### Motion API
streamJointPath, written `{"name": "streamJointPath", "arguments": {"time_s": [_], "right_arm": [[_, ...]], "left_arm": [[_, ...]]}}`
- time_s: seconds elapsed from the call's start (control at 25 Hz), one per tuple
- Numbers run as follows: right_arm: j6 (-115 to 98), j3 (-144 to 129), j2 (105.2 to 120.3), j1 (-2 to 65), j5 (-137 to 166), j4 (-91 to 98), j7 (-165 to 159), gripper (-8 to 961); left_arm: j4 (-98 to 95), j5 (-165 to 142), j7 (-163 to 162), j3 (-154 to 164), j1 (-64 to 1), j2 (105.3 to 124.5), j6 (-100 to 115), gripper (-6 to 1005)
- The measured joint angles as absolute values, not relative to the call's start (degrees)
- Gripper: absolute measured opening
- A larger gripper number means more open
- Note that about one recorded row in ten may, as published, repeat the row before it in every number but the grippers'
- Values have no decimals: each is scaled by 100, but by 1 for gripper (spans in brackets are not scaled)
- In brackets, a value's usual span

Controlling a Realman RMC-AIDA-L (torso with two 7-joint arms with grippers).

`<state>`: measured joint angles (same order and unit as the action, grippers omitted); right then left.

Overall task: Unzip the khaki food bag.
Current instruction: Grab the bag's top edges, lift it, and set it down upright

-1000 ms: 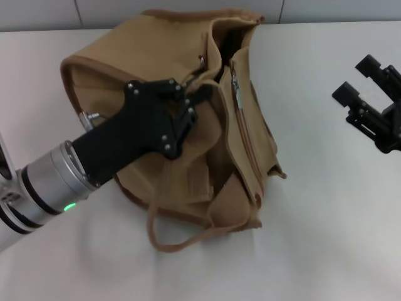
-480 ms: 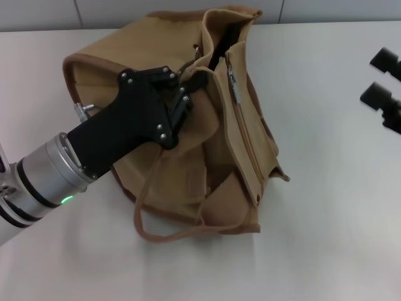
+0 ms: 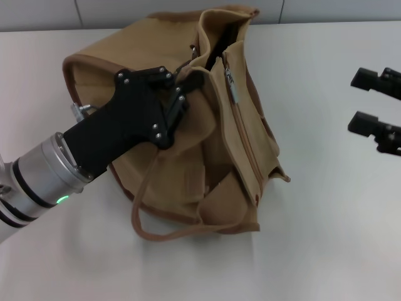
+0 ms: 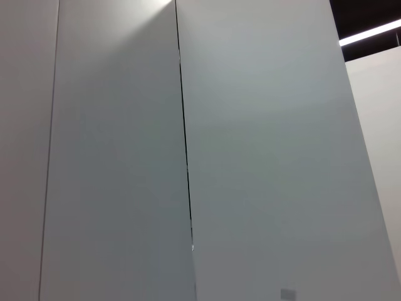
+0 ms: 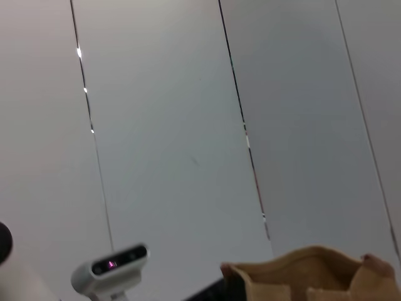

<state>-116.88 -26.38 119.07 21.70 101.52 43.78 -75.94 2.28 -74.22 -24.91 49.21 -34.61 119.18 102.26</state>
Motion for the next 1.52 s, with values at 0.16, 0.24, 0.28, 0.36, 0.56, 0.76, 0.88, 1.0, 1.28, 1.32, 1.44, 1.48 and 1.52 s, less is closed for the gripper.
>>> {"name": "streamJointPath", "arguments": {"time_s": [0.16,0.24,0.28,0.36,0.56,0.76,0.88,1.0,1.28,1.32,1.44,1.48,1.52], "right_arm": [[-11619,-2660,11918,2194,10124,4667,-7825,796],[-11471,-2694,11937,2210,10123,4632,-7781,796],[-11399,-2725,11948,2228,10122,4546,-7686,795],[-11246,-2775,11957,2304,10118,4129,-7344,794],[-10911,-2800,11935,2584,10114,3022,-6504,793],[-10399,-3068,11935,2893,10145,2483,-6292,702],[-10177,-3268,11950,3007,10140,2352,-6255,614],[-10003,-3417,11960,3102,10117,2199,-6203,531],[-9680,-3446,11962,3376,10134,1876,-6108,421],[-9639,-3457,11962,3417,10141,1830,-6107,421],[-9559,-3585,11961,3520,10133,1757,-6105,422],[-9558,-3656,11960,3542,10123,1757,-6113,422],[-9557,-3709,11959,3566,10120,1755,-6143,422]], "left_arm": [[228,-7422,-2500,4922,-3418,11918,10211,42],[229,-7421,-2525,4929,-3412,11918,10210,42],[233,-7421,-2539,4937,-3412,11918,10209,42],[246,-7420,-2547,4941,-3408,11917,10208,42],[280,-7417,-2549,4977,-3392,11917,10206,42],[294,-7418,-2549,4983,-3392,11917,10211,42],[304,-7421,-2549,4985,-3392,11917,10215,41],[325,-7423,-2549,4991,-3389,11917,10226,41],[352,-7426,-2549,5002,-3408,11917,10238,41],[352,-7427,-2549,5002,-3416,11917,10238,41],[352,-7434,-2549,5008,-3435,11917,10238,41],[352,-7440,-2549,5010,-3438,11917,10238,41],[352,-7443,-2549,5010,-3441,11917,10241,41]]}}
